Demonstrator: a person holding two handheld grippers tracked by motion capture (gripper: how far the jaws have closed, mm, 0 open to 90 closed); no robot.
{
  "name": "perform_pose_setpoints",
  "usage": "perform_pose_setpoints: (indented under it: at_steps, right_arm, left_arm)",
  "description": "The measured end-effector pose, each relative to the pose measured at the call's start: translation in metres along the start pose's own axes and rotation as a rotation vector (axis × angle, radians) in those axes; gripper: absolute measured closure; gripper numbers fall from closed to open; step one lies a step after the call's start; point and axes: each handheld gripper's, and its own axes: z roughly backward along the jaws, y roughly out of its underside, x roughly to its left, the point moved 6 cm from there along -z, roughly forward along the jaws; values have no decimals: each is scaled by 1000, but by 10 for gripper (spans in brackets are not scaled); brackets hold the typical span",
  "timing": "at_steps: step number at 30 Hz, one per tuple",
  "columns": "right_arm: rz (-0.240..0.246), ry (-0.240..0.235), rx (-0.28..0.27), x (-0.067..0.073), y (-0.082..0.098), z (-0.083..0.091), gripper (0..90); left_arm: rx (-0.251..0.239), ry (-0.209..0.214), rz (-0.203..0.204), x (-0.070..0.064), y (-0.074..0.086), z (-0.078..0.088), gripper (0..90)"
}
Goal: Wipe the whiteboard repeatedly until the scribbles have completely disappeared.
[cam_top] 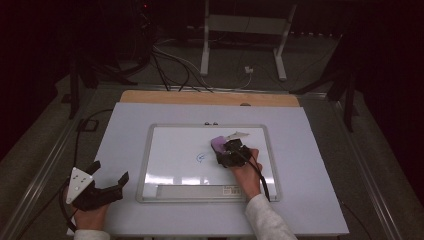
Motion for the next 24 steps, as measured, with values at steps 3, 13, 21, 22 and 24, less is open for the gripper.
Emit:
perform_pose_setpoints:
  at_steps: [3, 13, 21, 22, 24]
  right_arm:
    - [-23, 16, 9, -9, -1, 0, 407]
    - [84, -91, 17, 34, 1, 2, 407]
    - [56, -45, 21, 18, -1, 1, 407]
    - [40, -31, 22, 12, -1, 0, 407]
    - [4, -4, 20, 0, -1, 0, 408]
  left_arm:
    - [2, 0, -1, 0, 0, -1, 8]
    - [8, 4, -8, -2, 0, -2, 8]
    - [6, 3, -3, 0, 1, -1, 8]
    - [6, 3, -2, 0, 1, -1, 8]
    - [6, 4, -2, -1, 1, -1, 8]
